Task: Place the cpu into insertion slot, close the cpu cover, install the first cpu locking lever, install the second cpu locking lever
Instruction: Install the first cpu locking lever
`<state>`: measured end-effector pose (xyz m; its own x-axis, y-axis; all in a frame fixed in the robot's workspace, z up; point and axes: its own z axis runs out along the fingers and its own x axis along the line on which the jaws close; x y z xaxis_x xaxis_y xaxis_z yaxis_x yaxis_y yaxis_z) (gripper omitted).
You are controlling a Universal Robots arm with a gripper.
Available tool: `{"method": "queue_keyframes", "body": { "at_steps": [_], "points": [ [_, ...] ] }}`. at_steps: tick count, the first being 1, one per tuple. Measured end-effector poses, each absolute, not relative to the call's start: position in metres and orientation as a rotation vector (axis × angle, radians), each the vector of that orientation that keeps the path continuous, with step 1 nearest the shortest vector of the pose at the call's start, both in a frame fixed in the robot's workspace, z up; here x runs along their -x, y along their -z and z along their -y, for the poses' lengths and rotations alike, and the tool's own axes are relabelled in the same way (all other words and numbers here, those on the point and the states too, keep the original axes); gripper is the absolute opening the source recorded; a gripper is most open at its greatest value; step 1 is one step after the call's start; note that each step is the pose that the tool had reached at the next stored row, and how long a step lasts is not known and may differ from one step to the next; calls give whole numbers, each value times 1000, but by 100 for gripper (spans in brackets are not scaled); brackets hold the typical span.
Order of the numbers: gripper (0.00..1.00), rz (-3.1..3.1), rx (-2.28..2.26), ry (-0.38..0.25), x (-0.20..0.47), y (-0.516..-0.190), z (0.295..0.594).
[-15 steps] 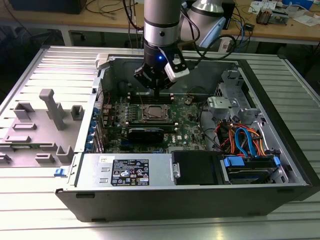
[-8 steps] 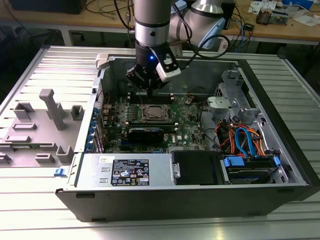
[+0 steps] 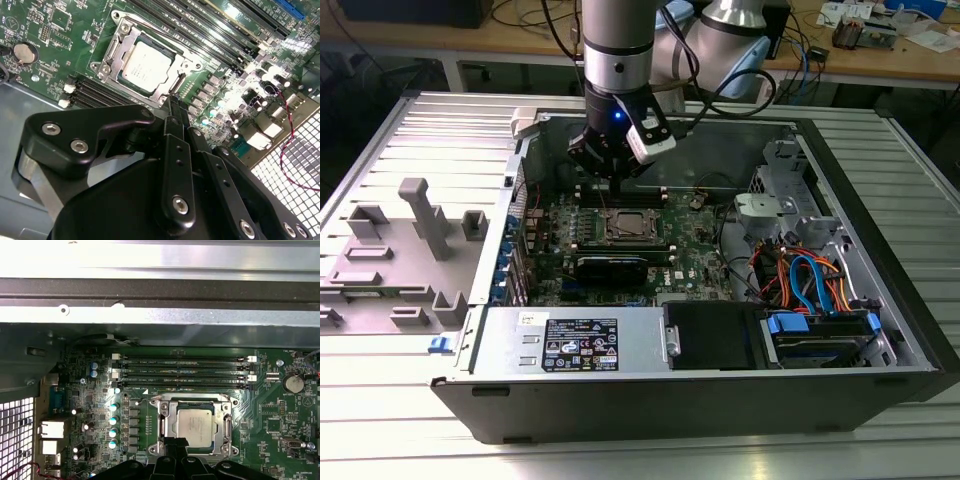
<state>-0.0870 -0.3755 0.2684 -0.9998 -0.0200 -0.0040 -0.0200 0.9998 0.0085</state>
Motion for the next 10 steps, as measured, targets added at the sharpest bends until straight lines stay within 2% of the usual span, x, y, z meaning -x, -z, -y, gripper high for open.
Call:
{"method": "queue_keyframes", "body": {
  "at_steps": [10],
  "points": [
    [11, -3138, 40, -13, 94, -268, 376]
  ]
}}
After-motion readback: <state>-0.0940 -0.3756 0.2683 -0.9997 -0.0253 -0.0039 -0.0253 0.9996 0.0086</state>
